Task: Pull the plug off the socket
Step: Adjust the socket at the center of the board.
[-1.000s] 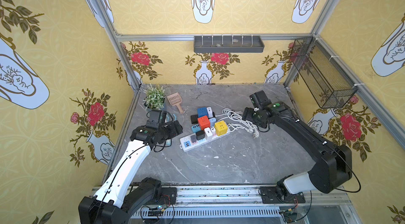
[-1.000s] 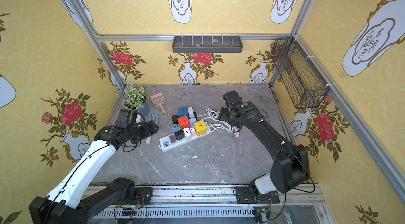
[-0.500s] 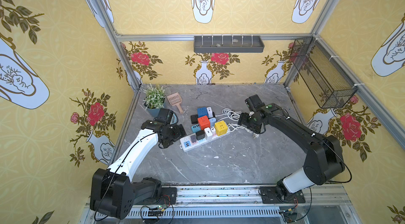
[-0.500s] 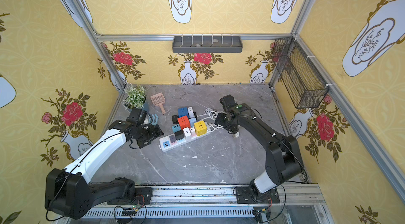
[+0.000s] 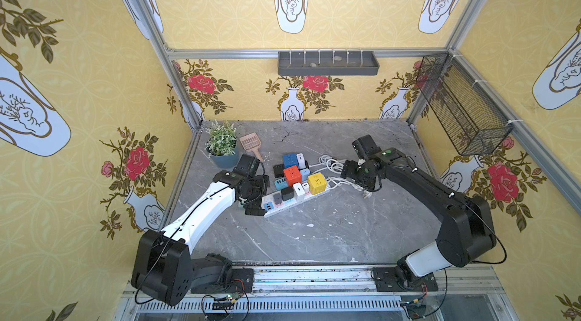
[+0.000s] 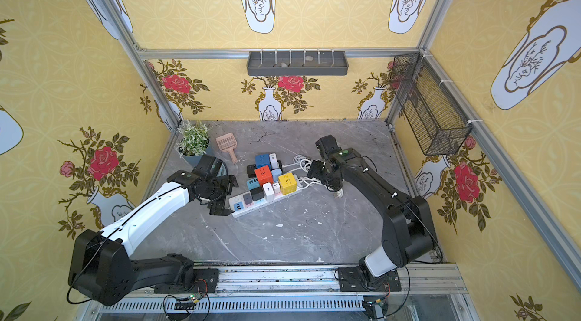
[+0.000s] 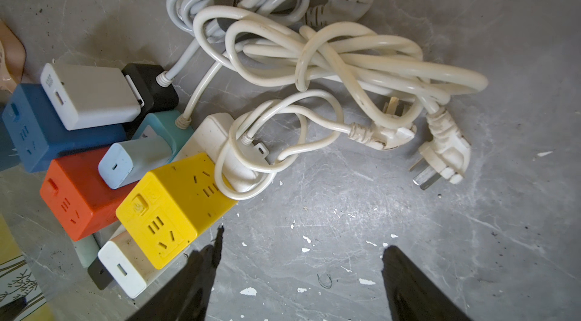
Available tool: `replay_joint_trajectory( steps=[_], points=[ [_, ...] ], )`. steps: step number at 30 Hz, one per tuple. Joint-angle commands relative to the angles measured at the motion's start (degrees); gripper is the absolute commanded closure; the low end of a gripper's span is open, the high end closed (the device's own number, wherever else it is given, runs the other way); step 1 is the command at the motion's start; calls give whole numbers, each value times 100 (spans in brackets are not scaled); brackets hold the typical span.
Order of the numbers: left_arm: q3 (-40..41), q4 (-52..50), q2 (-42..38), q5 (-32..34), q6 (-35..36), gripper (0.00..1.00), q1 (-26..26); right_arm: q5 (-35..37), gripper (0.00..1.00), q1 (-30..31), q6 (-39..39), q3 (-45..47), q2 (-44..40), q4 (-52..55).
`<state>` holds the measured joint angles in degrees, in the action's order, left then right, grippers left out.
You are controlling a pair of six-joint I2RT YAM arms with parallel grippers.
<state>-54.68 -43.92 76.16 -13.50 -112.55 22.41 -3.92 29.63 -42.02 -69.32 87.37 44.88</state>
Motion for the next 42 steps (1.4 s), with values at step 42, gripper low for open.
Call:
replay_joint_trajectory(
  steps=[42],
  points=[
    [84, 576, 1835, -369, -3514, 6, 115, -62, 8, 485, 616, 11, -338, 47]
  ],
)
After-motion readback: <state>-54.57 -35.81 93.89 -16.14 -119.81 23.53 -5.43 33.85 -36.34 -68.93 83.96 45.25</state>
